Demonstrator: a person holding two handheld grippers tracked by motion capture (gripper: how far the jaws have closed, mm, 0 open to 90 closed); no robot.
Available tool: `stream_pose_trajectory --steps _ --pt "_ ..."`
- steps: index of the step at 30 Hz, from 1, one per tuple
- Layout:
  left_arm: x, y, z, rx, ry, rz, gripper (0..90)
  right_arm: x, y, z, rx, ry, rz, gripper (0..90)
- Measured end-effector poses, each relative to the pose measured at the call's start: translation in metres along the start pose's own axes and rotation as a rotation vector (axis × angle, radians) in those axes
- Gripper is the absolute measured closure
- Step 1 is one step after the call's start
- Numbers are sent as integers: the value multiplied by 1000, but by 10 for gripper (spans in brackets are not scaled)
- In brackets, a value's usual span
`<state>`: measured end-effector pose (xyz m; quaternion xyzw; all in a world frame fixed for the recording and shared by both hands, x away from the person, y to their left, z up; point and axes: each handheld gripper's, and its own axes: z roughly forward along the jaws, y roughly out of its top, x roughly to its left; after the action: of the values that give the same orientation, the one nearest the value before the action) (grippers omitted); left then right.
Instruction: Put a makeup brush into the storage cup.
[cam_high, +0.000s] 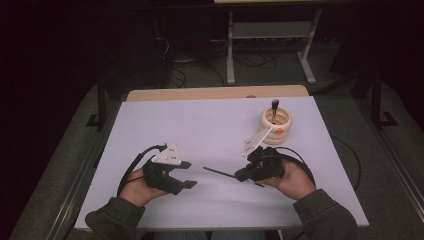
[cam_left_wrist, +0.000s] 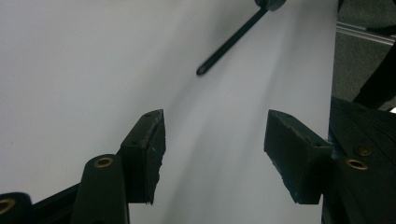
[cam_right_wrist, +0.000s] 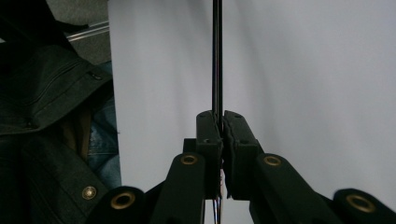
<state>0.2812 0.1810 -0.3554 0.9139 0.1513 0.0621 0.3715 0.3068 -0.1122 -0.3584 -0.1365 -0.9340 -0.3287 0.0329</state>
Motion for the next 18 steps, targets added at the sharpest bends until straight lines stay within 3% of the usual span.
stream_pose_trajectory --steps 4,17,18 --pt "-2 4 4 13 -21 13 402 5 8 10 19 42 -30 849" --pt "-10 11 21 96 -86 72 508 12 19 29 56 98 -101 849" --pt "-12 12 24 117 -104 97 528 14 20 31 62 108 -107 849"
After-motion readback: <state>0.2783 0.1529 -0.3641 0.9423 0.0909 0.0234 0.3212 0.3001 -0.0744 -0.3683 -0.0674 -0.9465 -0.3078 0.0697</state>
